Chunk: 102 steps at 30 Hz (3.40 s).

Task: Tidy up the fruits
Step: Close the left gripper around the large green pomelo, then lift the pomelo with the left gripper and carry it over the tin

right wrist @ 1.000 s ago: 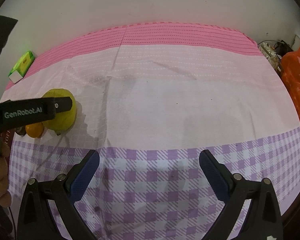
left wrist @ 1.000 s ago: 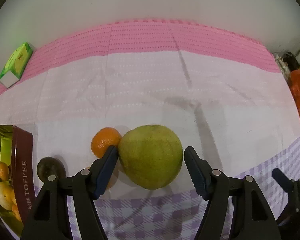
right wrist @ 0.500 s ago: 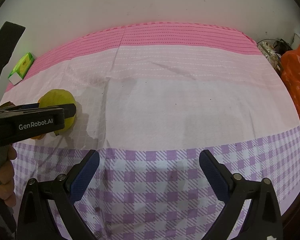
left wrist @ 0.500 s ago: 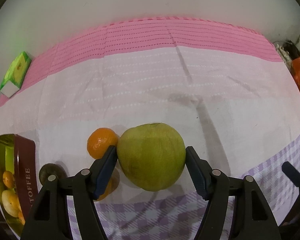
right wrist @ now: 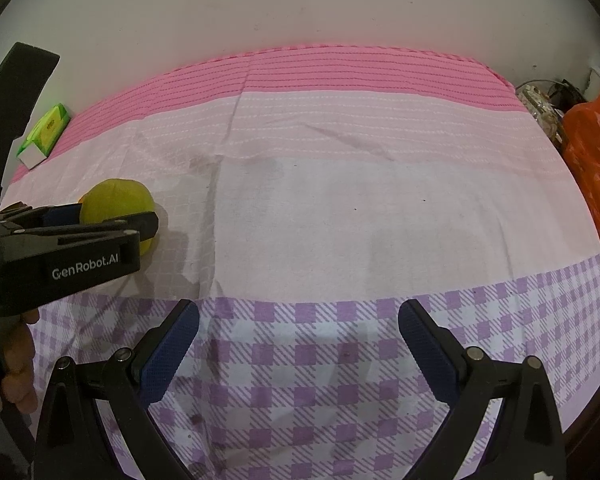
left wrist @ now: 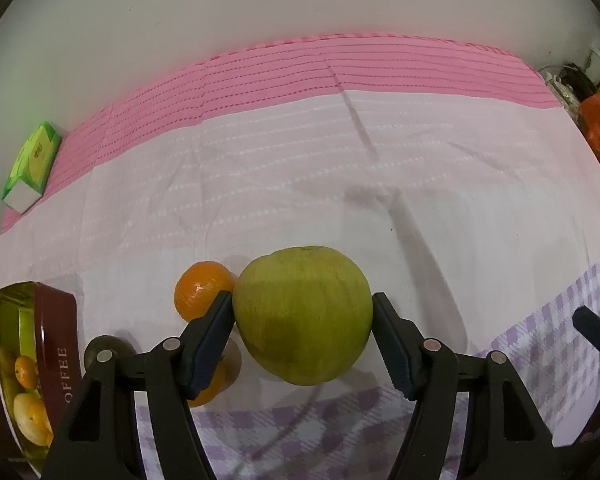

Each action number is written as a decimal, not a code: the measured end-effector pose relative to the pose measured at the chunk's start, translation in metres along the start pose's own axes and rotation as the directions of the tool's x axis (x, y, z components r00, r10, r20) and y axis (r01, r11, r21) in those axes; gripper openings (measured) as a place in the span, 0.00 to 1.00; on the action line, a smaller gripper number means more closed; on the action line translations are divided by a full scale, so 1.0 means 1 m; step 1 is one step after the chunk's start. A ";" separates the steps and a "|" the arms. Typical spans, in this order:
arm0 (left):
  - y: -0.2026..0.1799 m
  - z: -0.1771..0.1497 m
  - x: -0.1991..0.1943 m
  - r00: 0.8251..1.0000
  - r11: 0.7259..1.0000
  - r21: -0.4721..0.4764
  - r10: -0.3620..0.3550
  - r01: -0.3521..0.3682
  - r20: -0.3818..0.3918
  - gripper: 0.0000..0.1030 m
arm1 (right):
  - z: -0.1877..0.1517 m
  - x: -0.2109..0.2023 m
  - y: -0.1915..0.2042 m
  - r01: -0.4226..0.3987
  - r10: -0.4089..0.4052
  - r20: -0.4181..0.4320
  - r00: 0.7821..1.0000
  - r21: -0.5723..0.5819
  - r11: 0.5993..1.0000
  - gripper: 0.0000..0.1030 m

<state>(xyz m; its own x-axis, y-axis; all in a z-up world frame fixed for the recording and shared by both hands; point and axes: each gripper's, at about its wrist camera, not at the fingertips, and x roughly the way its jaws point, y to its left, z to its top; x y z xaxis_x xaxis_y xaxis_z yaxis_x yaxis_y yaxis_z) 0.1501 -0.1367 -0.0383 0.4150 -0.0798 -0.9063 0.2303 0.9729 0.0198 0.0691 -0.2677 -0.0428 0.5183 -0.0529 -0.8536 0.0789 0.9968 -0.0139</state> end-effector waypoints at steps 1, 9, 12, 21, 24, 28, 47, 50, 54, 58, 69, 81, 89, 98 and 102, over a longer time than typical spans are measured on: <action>0.000 -0.001 -0.001 1.000 1.000 0.001 -0.001 0.001 -0.001 0.67 | 0.000 0.000 0.000 0.001 -0.001 0.001 1.000 0.000 1.000 0.96; 0.001 -0.013 -0.010 1.000 1.000 0.020 -0.014 0.014 0.004 0.67 | 0.001 0.001 0.001 0.004 -0.004 0.000 1.000 -0.007 1.000 0.96; 0.001 -0.016 -0.016 1.000 0.999 0.024 -0.023 0.022 0.012 0.66 | 0.001 0.000 0.002 0.005 -0.005 0.003 1.000 -0.014 1.000 0.96; 0.006 -0.025 -0.040 0.998 0.999 0.034 -0.044 0.042 0.045 0.66 | 0.000 0.000 0.004 0.012 -0.012 0.011 1.000 -0.018 1.000 0.96; 0.011 -0.028 -0.047 0.997 0.998 0.033 -0.051 0.049 0.056 0.67 | -0.001 0.000 0.007 0.017 -0.017 0.012 1.000 -0.025 1.000 0.96; 0.017 -0.030 -0.056 0.996 0.998 0.024 -0.067 0.065 0.064 0.66 | -0.002 -0.001 0.010 0.025 -0.024 0.017 1.000 -0.037 0.999 0.96; 0.086 -0.036 -0.090 0.992 0.998 -0.056 -0.014 0.021 0.123 0.67 | -0.003 -0.004 0.020 0.034 -0.032 0.030 0.999 -0.063 0.997 0.96; 0.107 -0.038 -0.091 0.992 0.997 -0.082 0.013 -0.002 0.124 0.67 | -0.003 -0.004 0.020 0.035 -0.033 0.036 0.999 -0.050 0.998 0.96; 0.138 -0.041 -0.090 0.991 0.991 -0.127 0.050 -0.034 0.124 0.67 | -0.002 -0.004 0.017 0.024 -0.023 0.047 0.999 -0.020 1.000 0.96; 0.165 -0.044 -0.091 0.988 0.985 -0.161 0.084 -0.063 0.126 0.67 | -0.002 -0.001 0.012 0.015 -0.015 0.042 0.999 0.005 1.000 0.96; 0.239 -0.056 -0.072 0.982 0.957 -0.248 0.174 -0.150 0.074 0.67 | -0.003 -0.001 0.013 0.021 -0.021 0.063 0.998 -0.005 1.000 0.96; 0.283 -0.065 -0.044 0.981 0.938 -0.295 0.195 -0.182 0.015 0.67 | -0.004 -0.009 0.022 -0.030 0.029 0.070 0.997 0.014 0.999 0.96; 0.295 -0.072 -0.026 0.983 0.934 -0.306 0.185 -0.183 -0.022 0.67 | -0.010 -0.012 0.037 -0.033 0.034 0.071 0.997 -0.016 0.999 0.96; 0.295 -0.075 -0.021 0.985 0.940 -0.295 0.171 -0.170 -0.022 0.67 | -0.014 -0.015 0.069 -0.059 0.066 0.071 0.995 -0.095 0.994 0.95; 0.294 -0.076 -0.017 0.986 0.942 -0.293 0.165 -0.164 -0.024 0.67 | -0.012 -0.016 0.084 -0.084 0.092 0.067 0.993 -0.125 0.989 0.95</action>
<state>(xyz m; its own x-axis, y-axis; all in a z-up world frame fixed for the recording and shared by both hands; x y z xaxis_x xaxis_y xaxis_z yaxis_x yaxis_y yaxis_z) 0.1436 0.1672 -0.0493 0.4262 0.0867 -0.9005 -0.1096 0.9930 0.0437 0.0573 -0.1820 -0.0371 0.5791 0.0356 -0.8144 -0.0714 0.9974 -0.0072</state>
